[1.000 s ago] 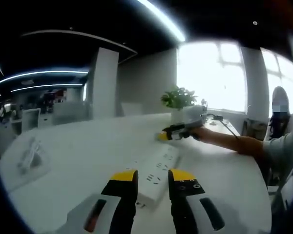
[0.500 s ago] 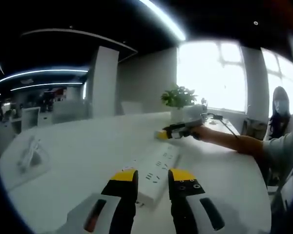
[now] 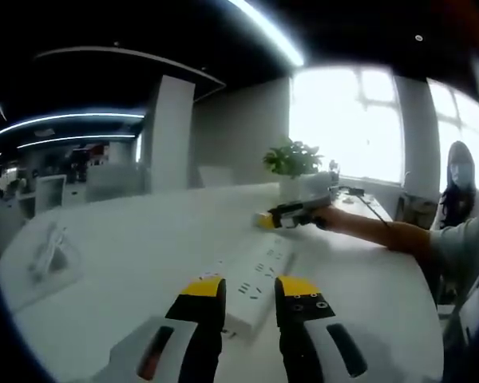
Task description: Straighten the power strip on the desk, plug the charger into it
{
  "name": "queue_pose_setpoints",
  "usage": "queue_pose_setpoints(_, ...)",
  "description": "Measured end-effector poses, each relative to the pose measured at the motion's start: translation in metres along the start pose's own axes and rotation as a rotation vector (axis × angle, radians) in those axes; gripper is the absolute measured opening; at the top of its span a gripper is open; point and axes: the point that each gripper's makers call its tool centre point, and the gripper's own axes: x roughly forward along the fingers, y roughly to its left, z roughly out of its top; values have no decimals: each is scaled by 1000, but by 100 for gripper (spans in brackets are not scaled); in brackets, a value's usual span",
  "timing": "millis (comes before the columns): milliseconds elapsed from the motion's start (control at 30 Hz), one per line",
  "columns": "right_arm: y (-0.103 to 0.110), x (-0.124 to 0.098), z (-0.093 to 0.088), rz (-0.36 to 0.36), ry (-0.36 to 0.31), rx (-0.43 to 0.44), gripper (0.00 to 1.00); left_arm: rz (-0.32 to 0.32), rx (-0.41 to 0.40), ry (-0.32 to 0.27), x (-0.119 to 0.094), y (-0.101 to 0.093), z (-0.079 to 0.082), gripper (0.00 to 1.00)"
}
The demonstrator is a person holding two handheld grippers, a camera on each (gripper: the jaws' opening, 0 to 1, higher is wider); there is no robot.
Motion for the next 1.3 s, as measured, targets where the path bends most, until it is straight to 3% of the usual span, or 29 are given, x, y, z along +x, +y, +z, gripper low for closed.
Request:
queue_pose_setpoints(500,1,0,0,21,-23,55,27,0,2,6,0,0,0,25)
queue_pose_setpoints(700,2,1,-4,54,-29,186,27,-1,0,6,0,0,0,25)
queue_pose_setpoints(1300,4,1,-4,66,-51,177,27,1,0,10,0,0,-1,25)
